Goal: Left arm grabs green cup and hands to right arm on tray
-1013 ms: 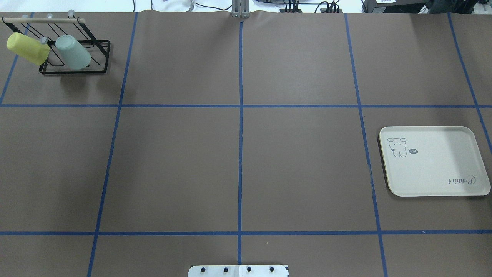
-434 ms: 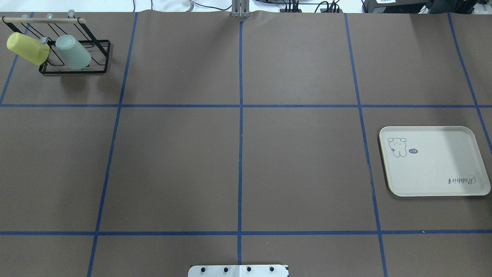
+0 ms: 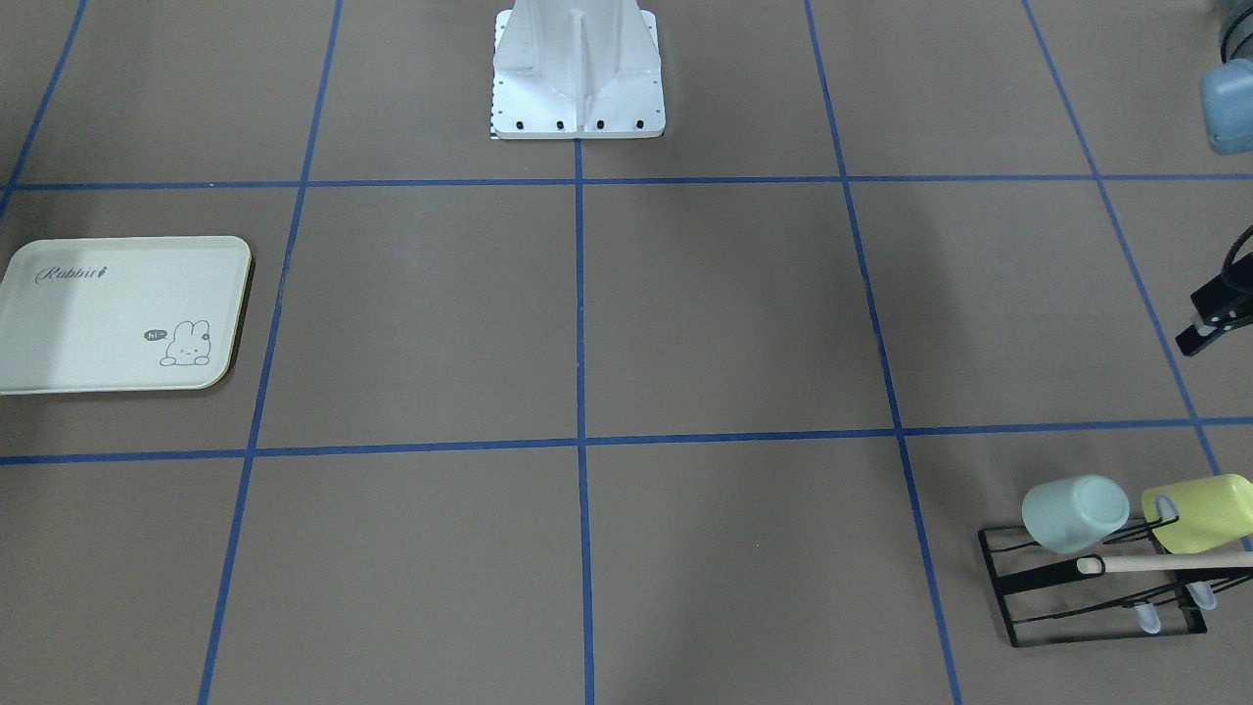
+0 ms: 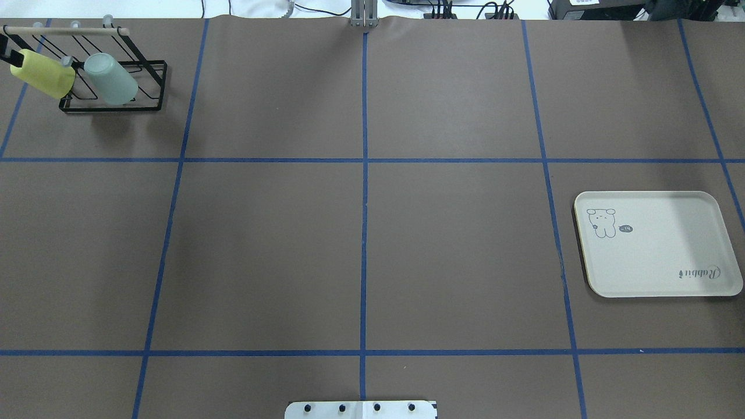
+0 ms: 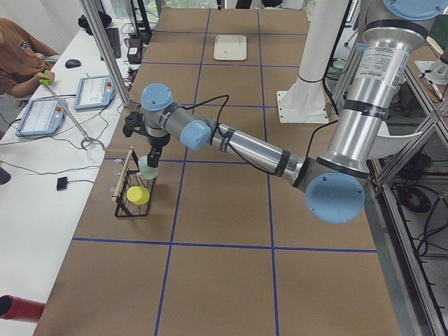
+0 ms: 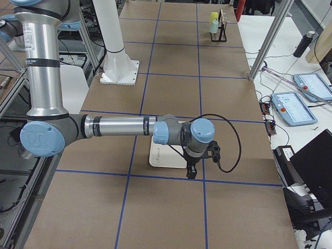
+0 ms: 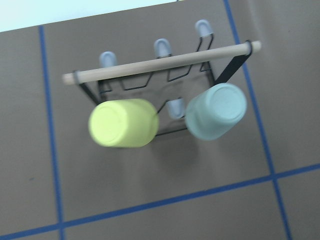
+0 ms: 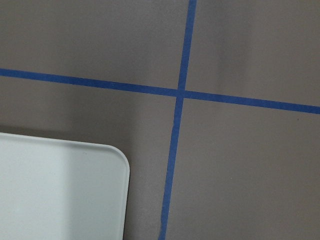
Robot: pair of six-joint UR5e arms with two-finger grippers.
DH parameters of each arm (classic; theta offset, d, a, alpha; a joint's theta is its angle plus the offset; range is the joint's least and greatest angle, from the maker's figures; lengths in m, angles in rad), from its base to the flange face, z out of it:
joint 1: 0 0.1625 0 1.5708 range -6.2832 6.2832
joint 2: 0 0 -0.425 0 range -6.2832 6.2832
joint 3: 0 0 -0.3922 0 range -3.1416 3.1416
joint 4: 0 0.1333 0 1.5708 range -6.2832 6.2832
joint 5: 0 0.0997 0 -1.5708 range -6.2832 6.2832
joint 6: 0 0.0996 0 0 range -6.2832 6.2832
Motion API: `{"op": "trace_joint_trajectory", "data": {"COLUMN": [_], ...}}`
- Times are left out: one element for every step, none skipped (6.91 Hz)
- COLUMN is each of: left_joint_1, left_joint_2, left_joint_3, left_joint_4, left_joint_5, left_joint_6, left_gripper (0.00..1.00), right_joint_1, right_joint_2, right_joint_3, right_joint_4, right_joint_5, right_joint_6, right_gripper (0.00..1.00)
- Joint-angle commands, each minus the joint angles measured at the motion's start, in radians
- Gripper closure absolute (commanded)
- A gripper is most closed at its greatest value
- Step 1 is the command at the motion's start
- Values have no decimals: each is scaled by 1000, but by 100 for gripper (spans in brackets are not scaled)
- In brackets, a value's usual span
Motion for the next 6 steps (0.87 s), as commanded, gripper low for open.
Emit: {"op": "trace_joint_trajectory", "data": {"left_joint_1": [61, 157, 222, 232, 235, 258], "left_joint_2": [-34, -33, -36, -36, -36, -37], "left_joint_3": [48, 54, 61, 66, 78, 87], "left_joint_4": [-135, -201, -215, -221, -240, -244], "left_joint_5": [204, 376, 463, 467, 474, 543], "left_joint_6": [-210, -317, -402, -436, -450, -452], "left_gripper": [0, 0, 0, 0, 0, 0], "right_joint_1": [0, 0, 0, 0, 0, 0], "right_joint_2": [3, 7, 7, 7, 7, 7], "right_joint_3": [-1, -1, -1, -4, -8, -13], "right_joint_4": [0, 0, 2, 2, 11, 21], "right_joint_5": [-1, -1, -3, -5, -5, -6], "right_joint_6": [-1, 1, -1, -2, -1, -1], "right_gripper": [0, 0, 0, 0, 0, 0]}}
